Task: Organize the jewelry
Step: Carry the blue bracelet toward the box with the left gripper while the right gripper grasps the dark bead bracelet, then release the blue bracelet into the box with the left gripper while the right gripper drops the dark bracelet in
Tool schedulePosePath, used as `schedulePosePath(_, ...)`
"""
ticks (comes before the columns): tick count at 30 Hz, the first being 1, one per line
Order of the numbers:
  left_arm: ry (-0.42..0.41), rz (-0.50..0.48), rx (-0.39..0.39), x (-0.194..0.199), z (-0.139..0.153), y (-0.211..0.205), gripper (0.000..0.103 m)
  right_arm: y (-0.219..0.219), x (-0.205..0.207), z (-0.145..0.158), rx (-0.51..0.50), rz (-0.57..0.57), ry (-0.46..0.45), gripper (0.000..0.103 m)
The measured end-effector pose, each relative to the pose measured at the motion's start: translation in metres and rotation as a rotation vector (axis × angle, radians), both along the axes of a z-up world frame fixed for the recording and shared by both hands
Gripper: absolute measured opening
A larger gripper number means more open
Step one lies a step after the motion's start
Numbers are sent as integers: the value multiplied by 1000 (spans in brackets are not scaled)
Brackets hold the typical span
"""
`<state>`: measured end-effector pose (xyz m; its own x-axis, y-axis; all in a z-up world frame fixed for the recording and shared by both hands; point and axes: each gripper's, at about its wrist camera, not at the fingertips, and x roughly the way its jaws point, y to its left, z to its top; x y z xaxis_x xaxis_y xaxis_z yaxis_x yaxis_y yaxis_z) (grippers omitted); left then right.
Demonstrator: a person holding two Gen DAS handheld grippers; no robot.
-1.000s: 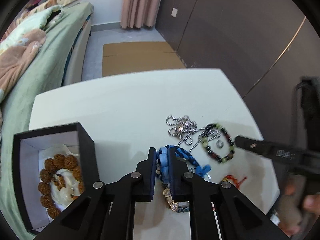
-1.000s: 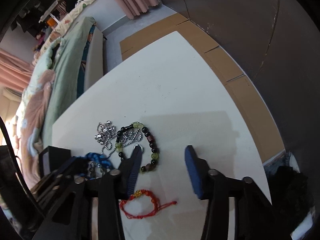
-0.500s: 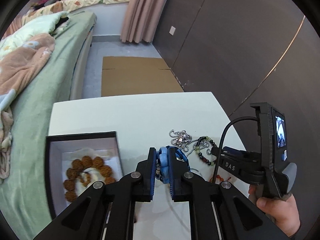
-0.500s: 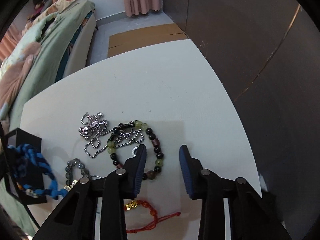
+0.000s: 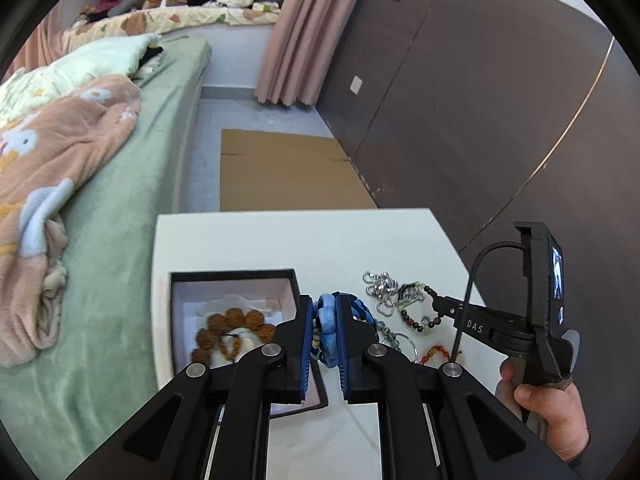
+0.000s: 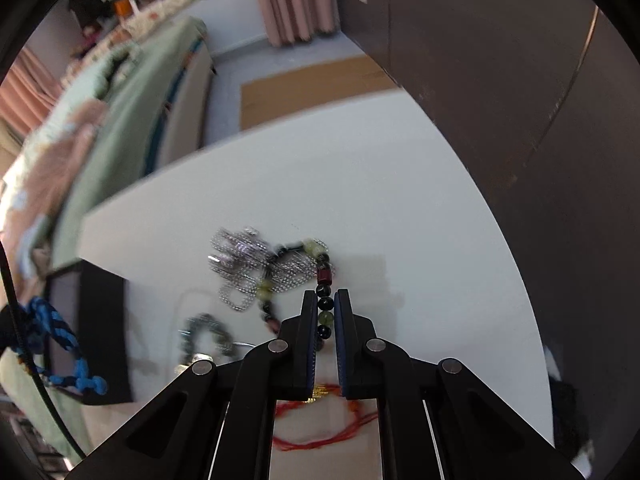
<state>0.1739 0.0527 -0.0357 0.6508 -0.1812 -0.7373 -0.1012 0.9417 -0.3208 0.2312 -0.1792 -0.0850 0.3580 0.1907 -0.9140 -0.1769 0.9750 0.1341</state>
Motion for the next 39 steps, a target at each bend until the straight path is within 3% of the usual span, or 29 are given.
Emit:
schedulePosePath(12,-5,45,-2,-13,5,24,12,9,-23,46,209,49,-142,9)
schedulePosePath(19,79,77,-56,-8,-10,42,15,26,-29,56,334,103,-177,9)
schedulePosePath(21,99,99,-73,-8,-14,49,21,34,-30,57,362,126,-183,9)
schedulePosePath(23,90,126,-76,-11,-14,55,55,44,-34,60,392,160,-191,9)
schedulePosePath(25,61,144,-84,-15,-9,60,69,53,-37,62,423,187,-194,9)
schedulePosePath(32,15,181,-86,-20,-1,71,70,86,-51,62,546,276,-177,9)
schedulePosePath(39,9,229,-64,-16,-8,85,70,123,-60,54,605,351,-134,13)
